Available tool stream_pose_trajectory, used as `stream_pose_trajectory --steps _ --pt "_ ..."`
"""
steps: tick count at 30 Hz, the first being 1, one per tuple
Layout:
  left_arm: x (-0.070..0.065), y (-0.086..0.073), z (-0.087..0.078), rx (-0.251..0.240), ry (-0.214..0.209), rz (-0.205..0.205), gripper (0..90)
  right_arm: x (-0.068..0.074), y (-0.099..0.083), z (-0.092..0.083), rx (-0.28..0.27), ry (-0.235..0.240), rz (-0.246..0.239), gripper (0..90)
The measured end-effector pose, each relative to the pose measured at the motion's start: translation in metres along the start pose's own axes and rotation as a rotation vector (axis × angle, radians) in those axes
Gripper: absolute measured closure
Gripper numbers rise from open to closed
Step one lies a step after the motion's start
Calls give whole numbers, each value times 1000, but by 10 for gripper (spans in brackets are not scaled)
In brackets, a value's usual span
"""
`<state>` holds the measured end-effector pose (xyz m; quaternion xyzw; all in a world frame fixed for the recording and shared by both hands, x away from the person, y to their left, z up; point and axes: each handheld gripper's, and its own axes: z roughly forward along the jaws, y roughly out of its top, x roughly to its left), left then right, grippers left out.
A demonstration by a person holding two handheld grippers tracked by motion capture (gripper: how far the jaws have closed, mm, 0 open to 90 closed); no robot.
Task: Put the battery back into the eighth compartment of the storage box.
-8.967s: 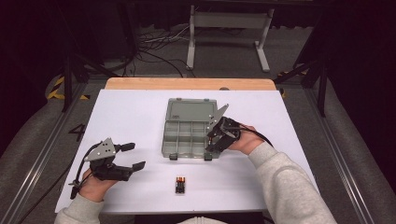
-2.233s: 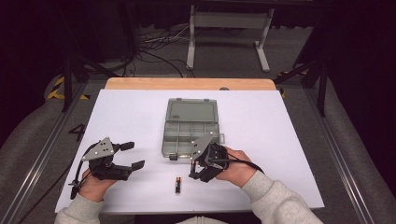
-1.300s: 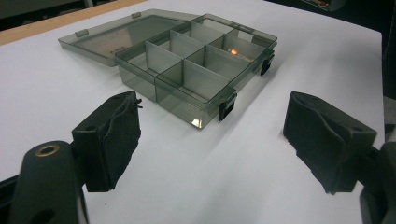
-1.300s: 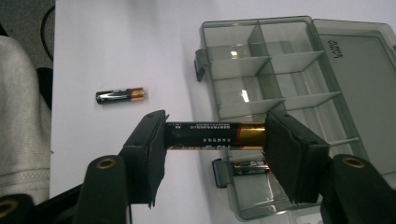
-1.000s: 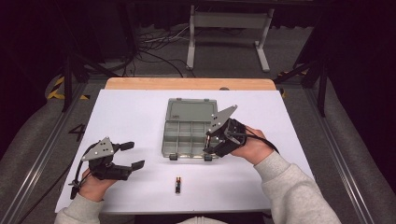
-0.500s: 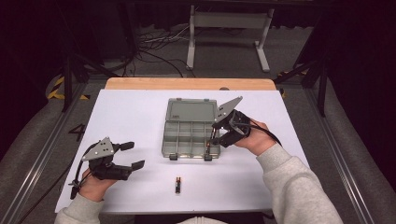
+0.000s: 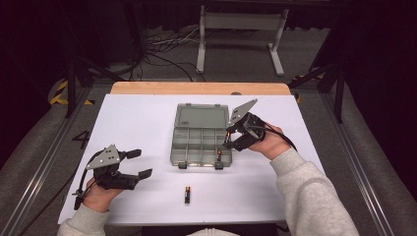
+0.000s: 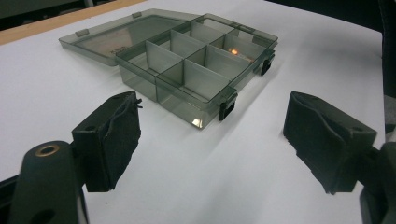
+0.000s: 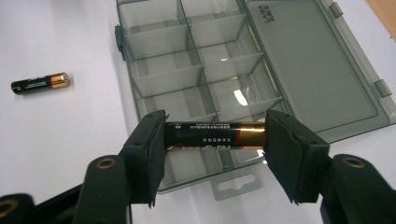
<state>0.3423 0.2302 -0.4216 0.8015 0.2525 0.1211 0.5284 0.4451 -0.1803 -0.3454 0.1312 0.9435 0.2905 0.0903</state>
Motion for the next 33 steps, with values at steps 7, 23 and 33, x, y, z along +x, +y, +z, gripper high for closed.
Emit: stream_pose_trajectory --steps 7,23,33 --pt "0 0 0 0 -1 -1 190 0 -9 17 33 24 3 411" --pt "0 0 0 -1 -1 -2 191 1 -17 39 98 59 -5 411" --pt "0 0 1 3 -3 -1 190 1 -18 46 102 78 -16 411"
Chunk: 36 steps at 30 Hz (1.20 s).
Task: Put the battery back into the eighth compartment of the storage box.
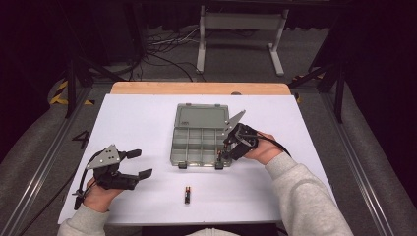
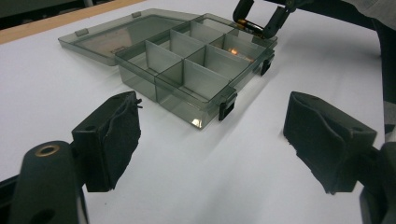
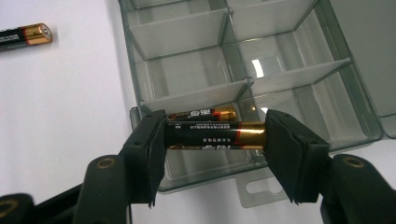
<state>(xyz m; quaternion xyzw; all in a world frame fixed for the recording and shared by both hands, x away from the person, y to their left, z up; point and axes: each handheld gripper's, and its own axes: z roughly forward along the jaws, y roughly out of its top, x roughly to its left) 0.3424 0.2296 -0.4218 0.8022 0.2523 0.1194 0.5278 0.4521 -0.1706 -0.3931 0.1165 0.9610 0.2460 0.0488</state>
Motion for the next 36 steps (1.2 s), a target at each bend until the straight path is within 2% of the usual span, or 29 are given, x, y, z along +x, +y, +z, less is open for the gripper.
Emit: stream_pose_trajectory --steps 7,13,26,32,36 --pt "0 0 0 0 0 -2 190 0 0 4 7 8 7 411" --pt "0 0 0 -1 2 1 190 0 1 6 4 16 -16 411" --pt "0 0 1 2 -4 -5 190 1 1 7 6 21 -16 408" --pt "0 0 0 2 -1 -6 190 0 1 6 -15 26 -9 370" --pt "0 0 0 1 -2 -6 190 2 3 1 -36 4 -8 349"
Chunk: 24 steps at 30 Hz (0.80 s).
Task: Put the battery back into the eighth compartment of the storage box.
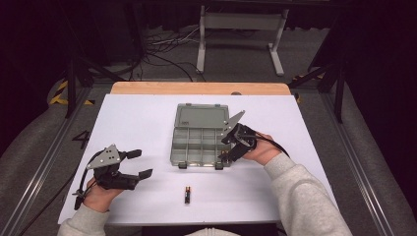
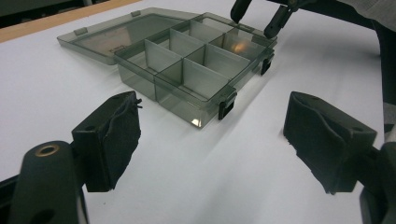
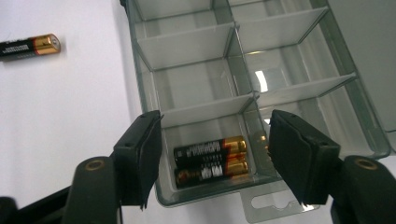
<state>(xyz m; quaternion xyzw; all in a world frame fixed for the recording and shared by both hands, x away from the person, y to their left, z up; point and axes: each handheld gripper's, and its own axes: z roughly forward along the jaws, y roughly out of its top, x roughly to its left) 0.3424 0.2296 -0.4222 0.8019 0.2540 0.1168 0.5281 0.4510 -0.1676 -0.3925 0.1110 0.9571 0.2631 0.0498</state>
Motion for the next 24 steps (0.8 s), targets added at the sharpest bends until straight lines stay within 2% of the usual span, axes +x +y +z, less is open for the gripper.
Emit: stream_pose_trajectory --steps 3,10,19,24 --pt "0 0 0 1 0 -1 190 3 1 -4 -17 -6 9 289" --pt "0 0 0 0 5 1 190 15 11 -14 -71 -32 -17 173" --pt "0 0 0 -5 5 5 190 40 26 -25 -117 -38 -51 110" --pt "0 0 -2 -10 4 -1 190 52 36 -33 -145 -35 -46 99"
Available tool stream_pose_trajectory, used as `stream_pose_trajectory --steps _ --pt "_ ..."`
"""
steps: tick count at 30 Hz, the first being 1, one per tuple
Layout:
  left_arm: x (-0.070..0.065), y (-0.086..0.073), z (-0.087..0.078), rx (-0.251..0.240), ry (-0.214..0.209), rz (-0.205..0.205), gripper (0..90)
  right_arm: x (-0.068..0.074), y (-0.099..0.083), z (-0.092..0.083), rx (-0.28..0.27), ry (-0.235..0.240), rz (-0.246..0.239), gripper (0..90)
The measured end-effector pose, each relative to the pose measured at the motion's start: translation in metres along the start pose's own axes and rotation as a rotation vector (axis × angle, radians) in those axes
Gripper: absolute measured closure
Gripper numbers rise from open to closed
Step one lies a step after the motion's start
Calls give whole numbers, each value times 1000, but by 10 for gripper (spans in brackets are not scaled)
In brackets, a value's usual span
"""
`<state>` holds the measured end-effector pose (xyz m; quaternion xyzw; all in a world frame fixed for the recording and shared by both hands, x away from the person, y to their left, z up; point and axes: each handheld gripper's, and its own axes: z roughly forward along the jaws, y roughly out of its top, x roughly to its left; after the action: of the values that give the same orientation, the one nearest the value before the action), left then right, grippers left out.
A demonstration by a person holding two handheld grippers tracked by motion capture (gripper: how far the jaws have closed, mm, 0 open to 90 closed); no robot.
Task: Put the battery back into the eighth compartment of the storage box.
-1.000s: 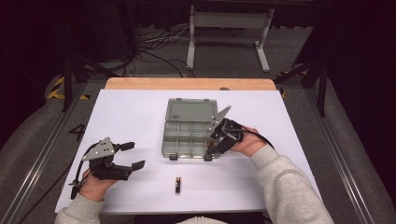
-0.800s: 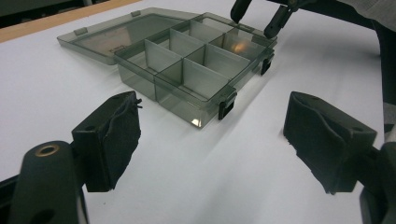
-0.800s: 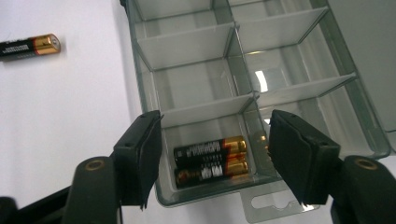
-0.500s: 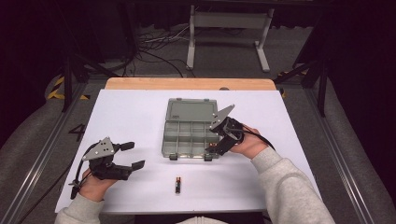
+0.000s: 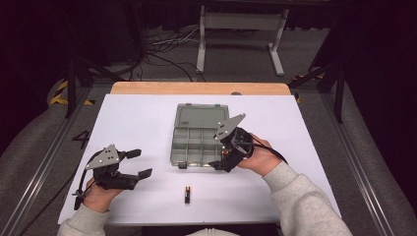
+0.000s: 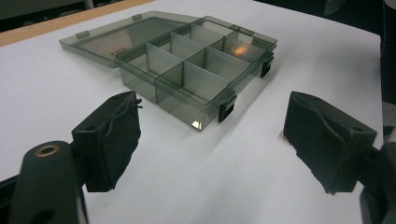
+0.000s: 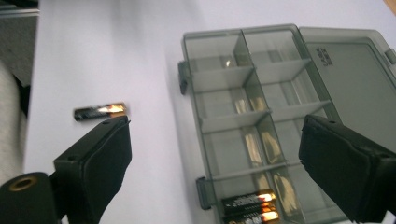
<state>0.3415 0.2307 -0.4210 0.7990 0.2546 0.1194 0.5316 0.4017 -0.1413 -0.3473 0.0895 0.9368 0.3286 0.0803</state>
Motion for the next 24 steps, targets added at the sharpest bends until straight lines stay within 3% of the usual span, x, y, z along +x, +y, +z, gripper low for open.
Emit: stream_pose_trajectory --steps 14,24 --pt "0 0 -1 -6 0 -3 190 37 30 1 -14 25 -65 87" --pt "0 0 -1 -10 1 1 190 48 34 13 11 27 -76 82"
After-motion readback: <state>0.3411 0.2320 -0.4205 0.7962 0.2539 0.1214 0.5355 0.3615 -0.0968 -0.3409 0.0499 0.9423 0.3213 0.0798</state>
